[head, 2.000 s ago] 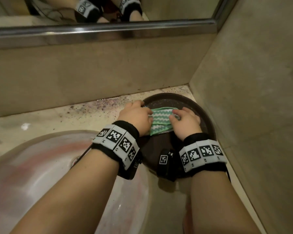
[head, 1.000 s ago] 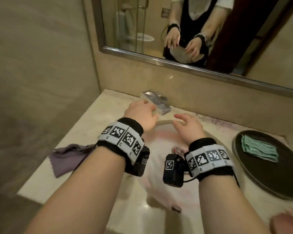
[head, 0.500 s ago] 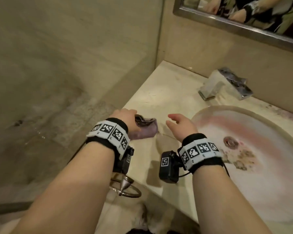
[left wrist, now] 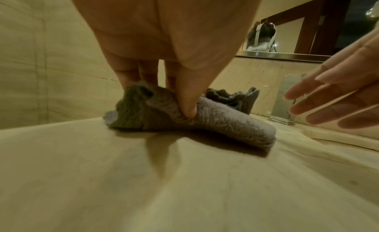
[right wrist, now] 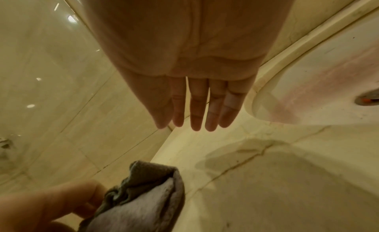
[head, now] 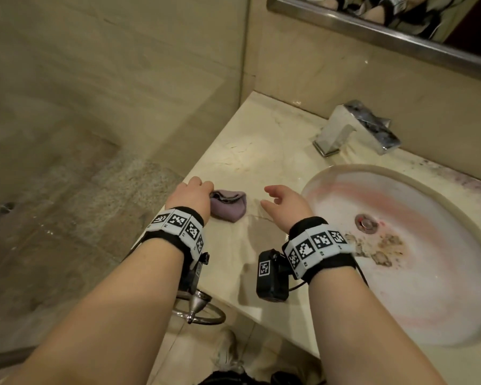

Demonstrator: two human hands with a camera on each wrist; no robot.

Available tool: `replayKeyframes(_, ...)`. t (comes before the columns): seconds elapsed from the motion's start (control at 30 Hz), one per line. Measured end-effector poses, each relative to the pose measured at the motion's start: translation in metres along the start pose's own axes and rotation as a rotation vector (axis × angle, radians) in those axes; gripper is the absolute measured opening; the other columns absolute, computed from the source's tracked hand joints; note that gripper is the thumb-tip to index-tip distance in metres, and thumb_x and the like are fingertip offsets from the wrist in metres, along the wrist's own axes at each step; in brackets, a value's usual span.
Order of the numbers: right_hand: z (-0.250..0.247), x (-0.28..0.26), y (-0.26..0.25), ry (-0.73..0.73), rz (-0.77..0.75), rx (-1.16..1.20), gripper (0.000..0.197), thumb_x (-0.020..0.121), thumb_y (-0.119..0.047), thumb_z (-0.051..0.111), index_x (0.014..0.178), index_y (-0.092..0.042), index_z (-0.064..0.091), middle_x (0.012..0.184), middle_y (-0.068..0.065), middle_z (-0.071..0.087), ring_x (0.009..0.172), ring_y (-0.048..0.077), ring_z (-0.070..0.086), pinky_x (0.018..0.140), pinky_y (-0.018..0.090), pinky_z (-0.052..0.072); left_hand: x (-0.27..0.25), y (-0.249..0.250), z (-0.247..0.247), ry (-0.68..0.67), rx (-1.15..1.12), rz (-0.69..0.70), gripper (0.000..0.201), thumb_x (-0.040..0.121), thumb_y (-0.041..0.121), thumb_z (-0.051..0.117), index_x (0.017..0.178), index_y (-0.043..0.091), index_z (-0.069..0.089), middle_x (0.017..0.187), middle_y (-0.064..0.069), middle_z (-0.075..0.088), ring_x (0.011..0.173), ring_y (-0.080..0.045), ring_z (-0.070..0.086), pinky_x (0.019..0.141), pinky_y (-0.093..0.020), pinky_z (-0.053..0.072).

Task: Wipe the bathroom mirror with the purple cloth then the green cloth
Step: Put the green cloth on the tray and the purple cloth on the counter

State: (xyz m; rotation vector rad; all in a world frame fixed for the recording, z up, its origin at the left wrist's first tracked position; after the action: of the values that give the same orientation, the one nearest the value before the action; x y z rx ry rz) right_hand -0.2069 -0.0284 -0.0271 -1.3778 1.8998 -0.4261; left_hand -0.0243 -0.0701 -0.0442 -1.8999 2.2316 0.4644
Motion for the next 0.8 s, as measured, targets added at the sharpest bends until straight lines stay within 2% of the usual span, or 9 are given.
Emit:
replayKeyframes(0.1, -0.010, -0.005, 0.006, 0.024, -0.018, 0.026, 0.053, 0.089, -0.021, 0.059, 0.138, -0.020, 0.041, 0.138, 0.004, 0.047, 0.123, 0.019, 0.047, 0.102, 0.031, 0.039, 0.003, 0.016, -0.008, -0.054, -0.016, 0.040, 0.030, 0.093, 0.013, 0.047, 0.122, 0.022, 0.052, 0.119, -0.009, 0.049, 0.109, -0.031, 0.051, 0.088, -0.039, 0.046)
replayKeyframes(0.2, -0.031, -0.015, 0.015, 0.044, -0.035, 0.044, 0.071, 0.082, -0.017, 0.067, 0.143, -0.025, 0.033, 0.143, 0.005, 0.040, 0.128, 0.020, 0.042, 0.104, 0.032, 0.038, 0.005, 0.049, -0.017, -0.104, -0.084, 0.168, 0.029, 0.094, 0.016, 0.049, 0.122, 0.023, 0.056, 0.122, -0.008, 0.051, 0.110, -0.028, 0.053, 0.092, -0.036, 0.043)
replayKeyframes(0.27, -0.050, -0.023, 0.025, 0.052, -0.053, 0.059, 0.074, 0.081, -0.018, 0.068, 0.144, -0.027, 0.031, 0.145, 0.004, 0.037, 0.129, 0.020, 0.041, 0.104, 0.033, 0.038, 0.004, 0.076, -0.025, -0.105, -0.138, 0.248, 0.028, 0.094, 0.017, 0.049, 0.121, 0.022, 0.057, 0.123, -0.008, 0.053, 0.110, -0.027, 0.053, 0.092, -0.034, 0.043)
replayKeyframes(0.43, -0.104, -0.055, 0.063, 0.068, -0.074, 0.251, 0.066, 0.085, -0.029, 0.067, 0.142, -0.020, 0.035, 0.142, 0.000, 0.043, 0.127, 0.013, 0.043, 0.094, 0.017, 0.035, -0.004, 0.160, -0.044, -0.069, -0.237, 0.411, 0.027, 0.094, 0.017, 0.049, 0.119, 0.016, 0.059, 0.122, -0.011, 0.055, 0.110, -0.027, 0.053, 0.092, -0.032, 0.041)
replayKeyframes(0.53, -0.141, -0.071, 0.100, 0.194, -0.019, 0.240, 0.063, 0.084, -0.027, 0.068, 0.139, -0.019, 0.040, 0.128, -0.004, 0.050, 0.115, 0.012, 0.051, 0.091, 0.021, 0.041, -0.015, 0.218, -0.048, -0.080, -0.281, 0.510, 0.025, 0.095, 0.019, 0.049, 0.118, 0.015, 0.060, 0.118, -0.009, 0.058, 0.102, -0.022, 0.055, 0.083, -0.025, 0.039)
replayKeyframes(0.63, -0.182, -0.087, 0.142, 0.315, 0.054, 0.290, 0.048, 0.085, -0.027, 0.067, 0.128, -0.014, 0.050, 0.114, 0.001, 0.059, 0.094, 0.015, 0.060, 0.075, 0.021, 0.051, -0.024, 0.277, -0.047, -0.092, -0.280, 0.597, 0.025, 0.096, 0.024, 0.048, 0.117, 0.021, 0.059, 0.113, -0.003, 0.063, 0.096, -0.020, 0.057, 0.080, -0.024, 0.042)
replayKeyframes(0.67, -0.196, -0.093, 0.156, 0.337, 0.085, 0.291, 0.044, 0.086, -0.028, 0.066, 0.125, -0.013, 0.052, 0.110, 0.002, 0.061, 0.090, 0.015, 0.061, 0.073, 0.023, 0.054, -0.027, 0.297, -0.047, -0.093, -0.274, 0.624, 0.025, 0.096, 0.027, 0.048, 0.118, 0.023, 0.059, 0.113, -0.001, 0.063, 0.096, -0.019, 0.058, 0.079, -0.025, 0.043)
replayKeyframes(0.73, -0.225, -0.104, 0.186, 0.386, 0.150, 0.321, 0.038, 0.087, -0.029, 0.064, 0.120, -0.012, 0.055, 0.104, 0.004, 0.061, 0.088, 0.018, 0.062, 0.074, 0.030, 0.056, -0.035, 0.340, -0.045, -0.098, -0.251, 0.684, 0.027, 0.097, 0.030, 0.046, 0.120, 0.022, 0.058, 0.114, -0.001, 0.064, 0.094, -0.017, 0.058, 0.076, -0.023, 0.041)
replayKeyframes(0.8, -0.250, -0.114, 0.215, 0.434, 0.207, 0.358, 0.034, 0.088, -0.029, 0.063, 0.115, -0.010, 0.057, 0.101, 0.007, 0.062, 0.083, 0.020, 0.063, 0.066, 0.028, 0.057, -0.044, 0.379, -0.043, -0.089, -0.252, 0.739, 0.030, 0.097, 0.033, 0.045, 0.121, 0.020, 0.059, 0.114, -0.002, 0.065, 0.093, -0.016, 0.057, 0.074, -0.022, 0.039)
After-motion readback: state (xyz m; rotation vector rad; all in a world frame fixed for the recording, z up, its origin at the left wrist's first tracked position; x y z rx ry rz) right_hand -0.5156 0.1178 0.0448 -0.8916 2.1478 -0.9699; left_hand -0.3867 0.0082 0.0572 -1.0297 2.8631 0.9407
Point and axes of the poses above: each hand's wrist, its own x-axis towards the middle knuckle, its own z-axis out of the palm, y = z × x, the point moved 2 cm from there along x, towards the middle knuckle
